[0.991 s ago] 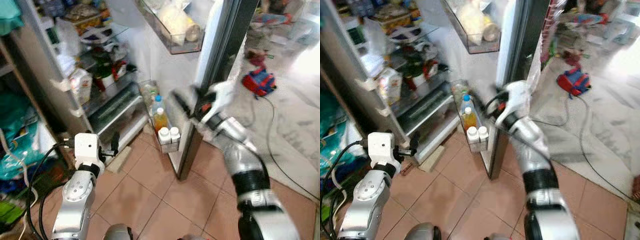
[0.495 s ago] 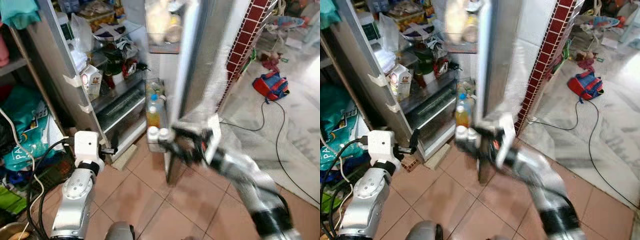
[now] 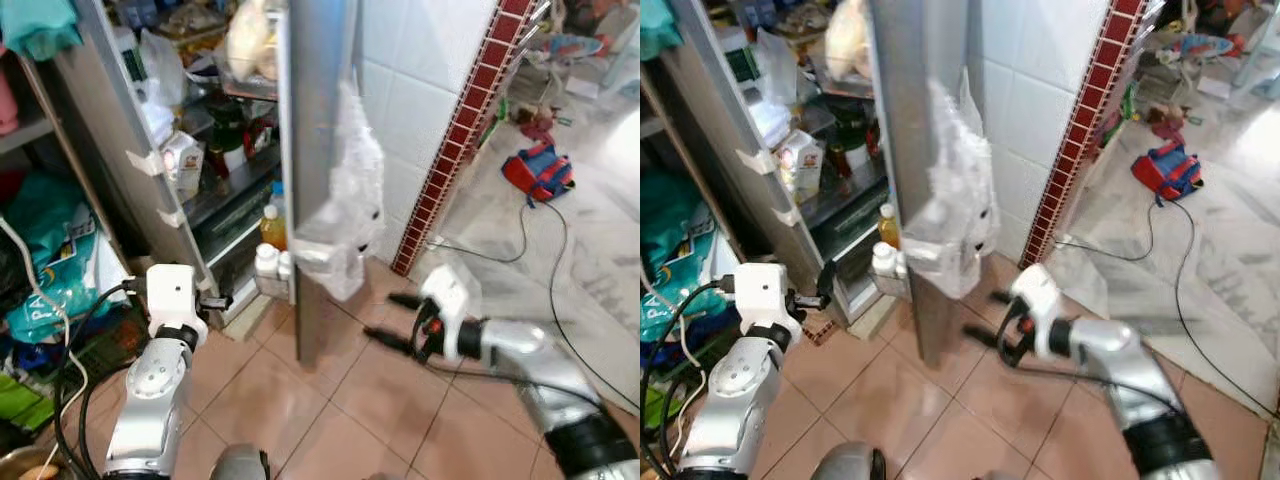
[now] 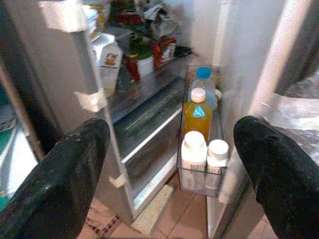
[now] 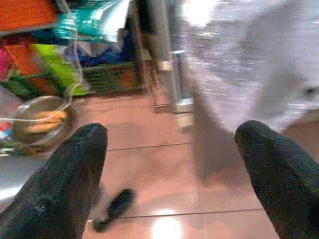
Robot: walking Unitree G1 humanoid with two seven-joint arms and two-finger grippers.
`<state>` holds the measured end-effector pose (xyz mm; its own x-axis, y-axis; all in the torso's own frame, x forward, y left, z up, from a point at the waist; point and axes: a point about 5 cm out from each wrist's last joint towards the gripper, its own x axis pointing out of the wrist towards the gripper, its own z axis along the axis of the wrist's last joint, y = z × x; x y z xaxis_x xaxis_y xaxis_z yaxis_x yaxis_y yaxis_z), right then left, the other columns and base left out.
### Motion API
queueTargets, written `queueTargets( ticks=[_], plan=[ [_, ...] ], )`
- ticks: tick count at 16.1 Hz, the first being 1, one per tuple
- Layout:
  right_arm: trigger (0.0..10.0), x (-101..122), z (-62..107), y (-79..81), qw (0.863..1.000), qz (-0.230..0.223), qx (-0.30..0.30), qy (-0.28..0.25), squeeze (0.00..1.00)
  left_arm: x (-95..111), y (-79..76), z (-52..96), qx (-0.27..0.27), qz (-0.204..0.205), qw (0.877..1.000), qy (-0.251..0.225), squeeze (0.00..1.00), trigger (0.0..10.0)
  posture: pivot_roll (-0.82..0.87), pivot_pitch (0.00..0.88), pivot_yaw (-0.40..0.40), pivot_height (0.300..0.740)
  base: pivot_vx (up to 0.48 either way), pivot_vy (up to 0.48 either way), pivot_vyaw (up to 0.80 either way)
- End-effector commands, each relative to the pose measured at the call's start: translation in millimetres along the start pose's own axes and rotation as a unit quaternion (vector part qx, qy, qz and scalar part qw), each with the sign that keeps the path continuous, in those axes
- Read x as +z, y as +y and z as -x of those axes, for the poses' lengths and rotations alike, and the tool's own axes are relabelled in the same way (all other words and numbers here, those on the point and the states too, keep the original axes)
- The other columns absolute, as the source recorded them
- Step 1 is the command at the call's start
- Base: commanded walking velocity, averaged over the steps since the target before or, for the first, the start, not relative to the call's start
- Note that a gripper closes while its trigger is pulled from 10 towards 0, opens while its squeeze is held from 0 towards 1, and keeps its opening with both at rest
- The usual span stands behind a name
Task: Restocking fridge
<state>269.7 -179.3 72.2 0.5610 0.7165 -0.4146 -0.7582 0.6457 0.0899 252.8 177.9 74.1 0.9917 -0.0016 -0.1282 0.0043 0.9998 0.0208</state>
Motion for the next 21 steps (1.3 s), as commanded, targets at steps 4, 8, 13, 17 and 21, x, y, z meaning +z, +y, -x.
queueTargets(
  ticks=[4,8,13,17,21],
  plan=[
    [10.0,13,-8.0,-37.1,0.970,0.033,-0.236,-0.037,0.00,-5,-6.8,-2.3,-0.020,0.004,1.000,0.021,0.00,10.0,0.08,0.000,-0.012,0.740,0.000,0.000,0.00],
    [10.0,23,-17.9,-34.6,0.939,-0.021,-0.325,-0.115,0.00,-5,-13.5,-2.5,-0.068,0.028,0.997,0.030,0.00,10.0,0.08,0.000,-0.013,0.740,0.000,0.000,0.00],
    [10.0,28,-33.1,-21.1,0.929,-0.043,-0.335,-0.150,0.00,-4,-15.0,-2.2,-0.070,0.025,0.997,0.037,0.00,10.0,0.10,0.000,-0.017,0.740,0.000,0.000,0.00],
    [10.0,29,-34.0,-19.7,0.923,-0.038,-0.348,-0.158,0.00,-1,-8.1,-2.8,-0.049,0.012,0.999,0.021,0.00,10.0,0.09,0.005,-0.010,0.740,0.000,0.000,0.00],
    [10.0,36,-34.7,-19.6,0.925,-0.011,-0.339,-0.169,0.00,0,-8.9,-6.6,-0.034,-0.030,0.999,0.016,0.00,10.0,0.09,0.005,-0.007,0.740,0.000,0.000,0.11]
  ],
)
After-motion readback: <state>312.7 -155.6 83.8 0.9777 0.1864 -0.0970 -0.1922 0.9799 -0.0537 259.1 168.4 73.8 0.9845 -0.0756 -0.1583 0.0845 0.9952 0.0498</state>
